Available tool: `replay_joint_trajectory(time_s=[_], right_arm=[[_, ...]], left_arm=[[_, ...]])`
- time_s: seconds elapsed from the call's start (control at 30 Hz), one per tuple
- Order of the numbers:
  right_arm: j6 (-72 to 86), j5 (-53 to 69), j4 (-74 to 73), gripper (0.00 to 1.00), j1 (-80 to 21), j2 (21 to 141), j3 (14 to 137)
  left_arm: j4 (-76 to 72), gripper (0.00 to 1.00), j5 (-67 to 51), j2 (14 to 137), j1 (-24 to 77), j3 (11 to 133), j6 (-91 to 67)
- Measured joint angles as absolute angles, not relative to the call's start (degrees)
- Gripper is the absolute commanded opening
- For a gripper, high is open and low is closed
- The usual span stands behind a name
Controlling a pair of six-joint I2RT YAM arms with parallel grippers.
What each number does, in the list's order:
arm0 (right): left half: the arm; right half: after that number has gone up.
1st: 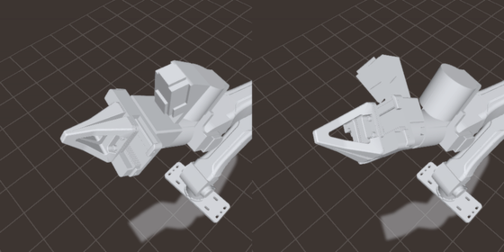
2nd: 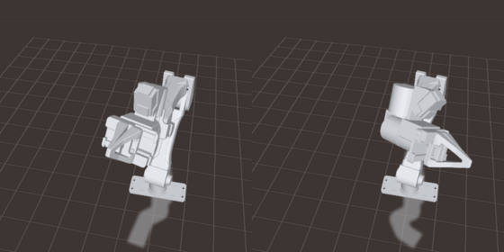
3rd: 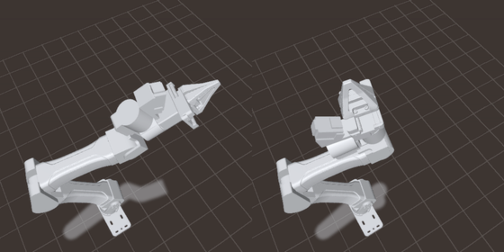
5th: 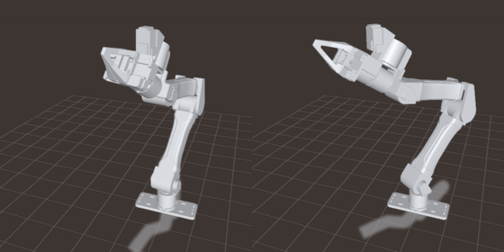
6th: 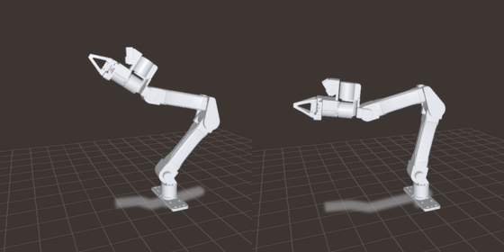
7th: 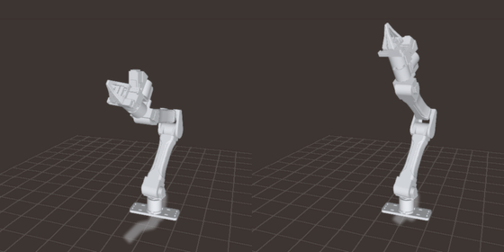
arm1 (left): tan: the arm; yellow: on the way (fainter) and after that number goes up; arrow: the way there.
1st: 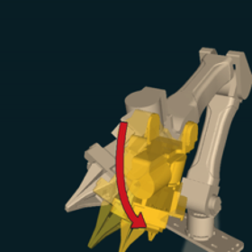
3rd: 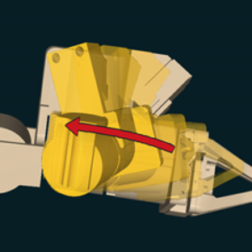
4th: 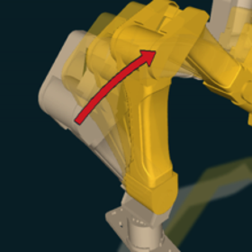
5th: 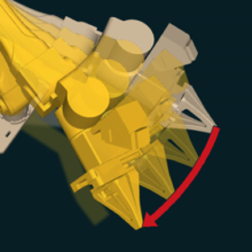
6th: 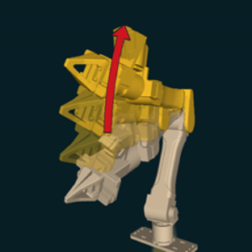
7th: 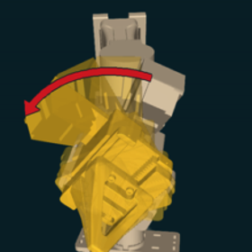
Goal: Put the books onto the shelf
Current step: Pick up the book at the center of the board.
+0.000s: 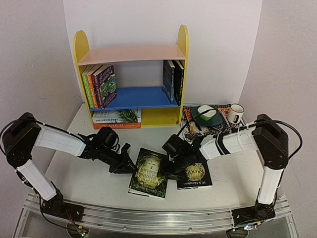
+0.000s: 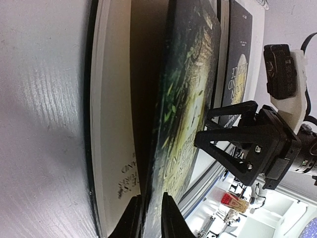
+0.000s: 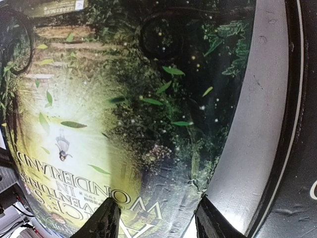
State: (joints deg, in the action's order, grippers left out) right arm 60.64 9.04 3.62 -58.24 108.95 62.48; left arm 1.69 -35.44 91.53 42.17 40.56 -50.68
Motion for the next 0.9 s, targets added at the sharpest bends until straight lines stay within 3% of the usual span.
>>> replay_joint_trajectory(time_s=[0.2,0.27,0.4,0.5,0.63,0.9], right_arm=[[60.2,9.3,4.7,0.52,-58.2,108.9,62.2],[60.1,9.3,4.9,0.52,-58.2,108.9,62.1],[60.1,9.4,4.9,0.58,-58.2,108.9,62.0],[60.0,9.3,5.7,0.78,-58.1,108.4,61.3],[59.3,9.0,8.0,0.89,-58.2,107.3,60.2],[52.1,8.7,9.0,0.9,-58.2,103.0,56.2]], left_arm=[[0.3,0.28,-37.4,91.5,42.2,40.6,-51.9],[-0.3,0.24,-37.9,91.5,42.2,40.6,-52.4],[-0.3,0.0,-38.0,91.5,42.0,40.4,-52.9],[-1.7,0.0,-39.1,91.2,41.6,39.8,-52.8],[-4.7,0.0,-40.3,89.9,41.2,38.6,-53.2],[-6.4,0.0,-42.1,88.9,39.7,38.0,-56.0]])
